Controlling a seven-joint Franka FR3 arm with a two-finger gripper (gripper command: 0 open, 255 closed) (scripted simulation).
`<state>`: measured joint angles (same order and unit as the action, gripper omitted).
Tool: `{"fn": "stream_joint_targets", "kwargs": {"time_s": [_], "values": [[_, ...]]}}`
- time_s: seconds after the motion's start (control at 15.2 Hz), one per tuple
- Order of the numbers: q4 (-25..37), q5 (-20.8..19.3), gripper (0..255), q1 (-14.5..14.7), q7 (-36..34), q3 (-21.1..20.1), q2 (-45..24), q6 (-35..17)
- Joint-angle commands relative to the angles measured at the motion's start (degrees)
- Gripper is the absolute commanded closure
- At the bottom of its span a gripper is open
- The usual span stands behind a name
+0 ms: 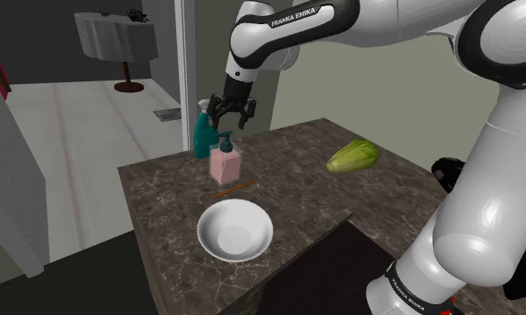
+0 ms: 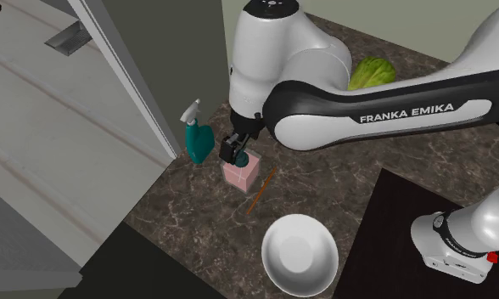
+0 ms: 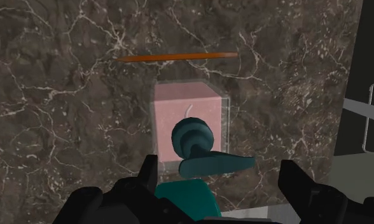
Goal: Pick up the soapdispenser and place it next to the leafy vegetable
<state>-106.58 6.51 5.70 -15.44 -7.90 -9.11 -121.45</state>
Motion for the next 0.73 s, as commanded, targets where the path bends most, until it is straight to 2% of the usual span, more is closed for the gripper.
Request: {"fn": "stream_joint_targets", "kwargs": {"time_s": [0.0, 0.4, 0.66], "values": [[1.1, -0.2, 0, 0.2, -0.3, -0.1, -1.7, -0.7], [-0.9, -0.4, 0, 0.6, -0.4, -0.2, -4.1, -5.0], [-0.9, -0.4, 0, 0.6, -0.4, -0.2, -4.1, -5.0]]}}
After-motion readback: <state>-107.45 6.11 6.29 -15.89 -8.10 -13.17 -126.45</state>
